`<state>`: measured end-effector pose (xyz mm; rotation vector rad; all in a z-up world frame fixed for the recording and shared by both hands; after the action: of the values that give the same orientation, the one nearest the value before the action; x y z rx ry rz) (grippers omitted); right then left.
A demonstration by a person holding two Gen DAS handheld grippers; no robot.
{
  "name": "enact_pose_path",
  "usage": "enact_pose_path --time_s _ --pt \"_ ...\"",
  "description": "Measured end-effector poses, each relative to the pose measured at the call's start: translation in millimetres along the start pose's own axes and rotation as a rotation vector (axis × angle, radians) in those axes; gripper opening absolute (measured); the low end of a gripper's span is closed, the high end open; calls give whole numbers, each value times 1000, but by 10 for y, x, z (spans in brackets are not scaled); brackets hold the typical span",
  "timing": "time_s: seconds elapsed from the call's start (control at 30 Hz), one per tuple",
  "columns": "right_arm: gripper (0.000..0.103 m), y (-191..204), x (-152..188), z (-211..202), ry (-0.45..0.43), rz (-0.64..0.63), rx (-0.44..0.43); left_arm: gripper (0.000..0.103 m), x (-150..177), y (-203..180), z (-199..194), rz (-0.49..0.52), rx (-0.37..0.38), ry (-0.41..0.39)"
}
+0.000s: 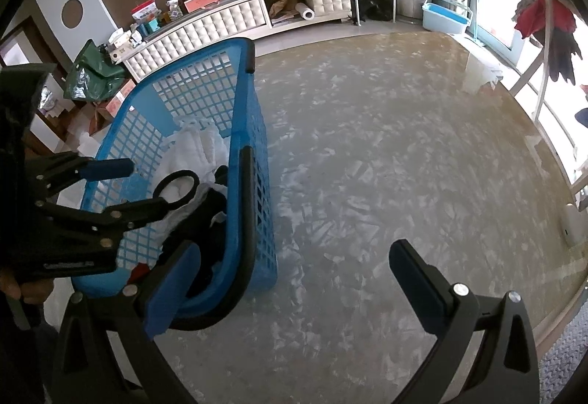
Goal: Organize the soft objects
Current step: 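Carry the black ring with the left gripper into the basket and release it, then move the right gripper to the light blue cloth on the table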
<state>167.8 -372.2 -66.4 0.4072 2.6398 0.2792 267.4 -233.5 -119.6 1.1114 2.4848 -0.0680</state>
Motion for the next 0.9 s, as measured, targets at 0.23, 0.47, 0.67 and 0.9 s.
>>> enact_pose_path --time_s 0.23,0.47,0.67,0.9 --pt "103 68 7 -142 -17 -8 -12 76 80 24 -288 -17 -13 -35" --pt "103 147 60 -342 -41 -15 -17 83 283 13 -679 -53 -37 -84" --pt "103 343 146 -581 -81 -44 -38 86 520 48 -1041 -108 -18 -134" --pt "103 622 270 -770 -106 -88 -49 103 799 84 -1394 -133 -50 -194"
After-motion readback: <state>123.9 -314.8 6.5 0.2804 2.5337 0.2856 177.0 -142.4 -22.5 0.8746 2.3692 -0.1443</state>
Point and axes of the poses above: each gripper's, at about its wrist camera, not at the fingertips, and z roughly the way its jaws point, y to its left, x to its underside, the point moved 4 cm from there along z, roughly the way its jaws point, and after that the axes turned 11 degrees about z, right-handed, at the moved point
